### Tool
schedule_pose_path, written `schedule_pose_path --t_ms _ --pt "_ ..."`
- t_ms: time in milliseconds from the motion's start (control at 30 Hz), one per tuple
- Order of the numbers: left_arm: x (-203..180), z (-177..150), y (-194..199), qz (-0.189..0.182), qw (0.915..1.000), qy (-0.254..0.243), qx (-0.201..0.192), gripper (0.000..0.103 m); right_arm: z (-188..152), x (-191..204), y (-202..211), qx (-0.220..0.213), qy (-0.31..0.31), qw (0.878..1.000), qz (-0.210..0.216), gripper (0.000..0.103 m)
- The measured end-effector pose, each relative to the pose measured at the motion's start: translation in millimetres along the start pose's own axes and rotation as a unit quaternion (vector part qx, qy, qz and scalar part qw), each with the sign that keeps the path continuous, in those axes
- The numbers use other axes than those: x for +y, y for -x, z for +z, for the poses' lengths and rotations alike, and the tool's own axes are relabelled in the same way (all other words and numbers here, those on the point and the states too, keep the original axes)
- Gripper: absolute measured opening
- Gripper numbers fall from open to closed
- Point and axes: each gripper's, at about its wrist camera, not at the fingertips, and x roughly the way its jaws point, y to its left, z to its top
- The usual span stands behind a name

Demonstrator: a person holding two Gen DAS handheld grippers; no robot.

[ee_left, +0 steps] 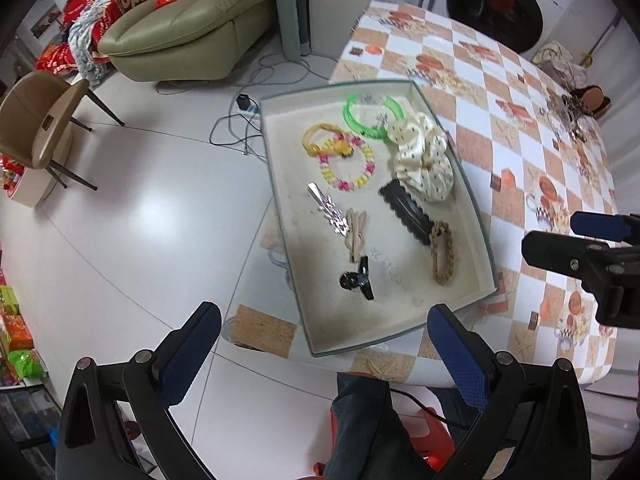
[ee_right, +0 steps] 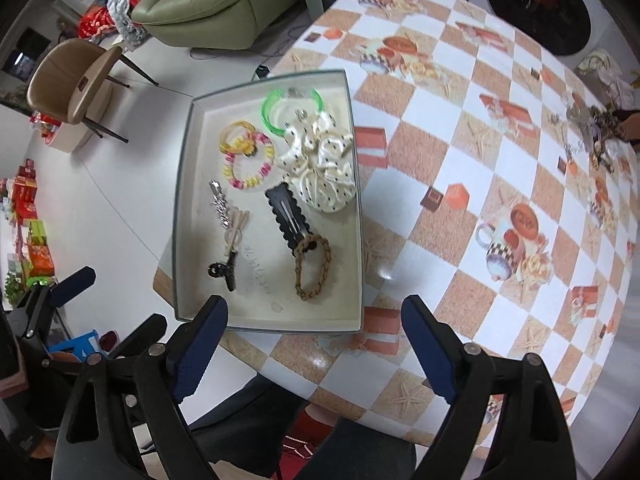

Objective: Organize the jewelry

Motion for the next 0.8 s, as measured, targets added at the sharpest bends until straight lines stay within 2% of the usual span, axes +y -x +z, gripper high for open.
schedule_pose_path --t_ms 433,800 --pt "4 23 53 0.009 0.9996 0.011 -0.025 0.103 18 14 61 -0.063 0.017 0.998 -0.022 0.092" --pt "1 29 75 0.014 0.9995 0.011 -0.028 0.103 20 18 84 -0.065 0.014 0.997 -0.035 0.092"
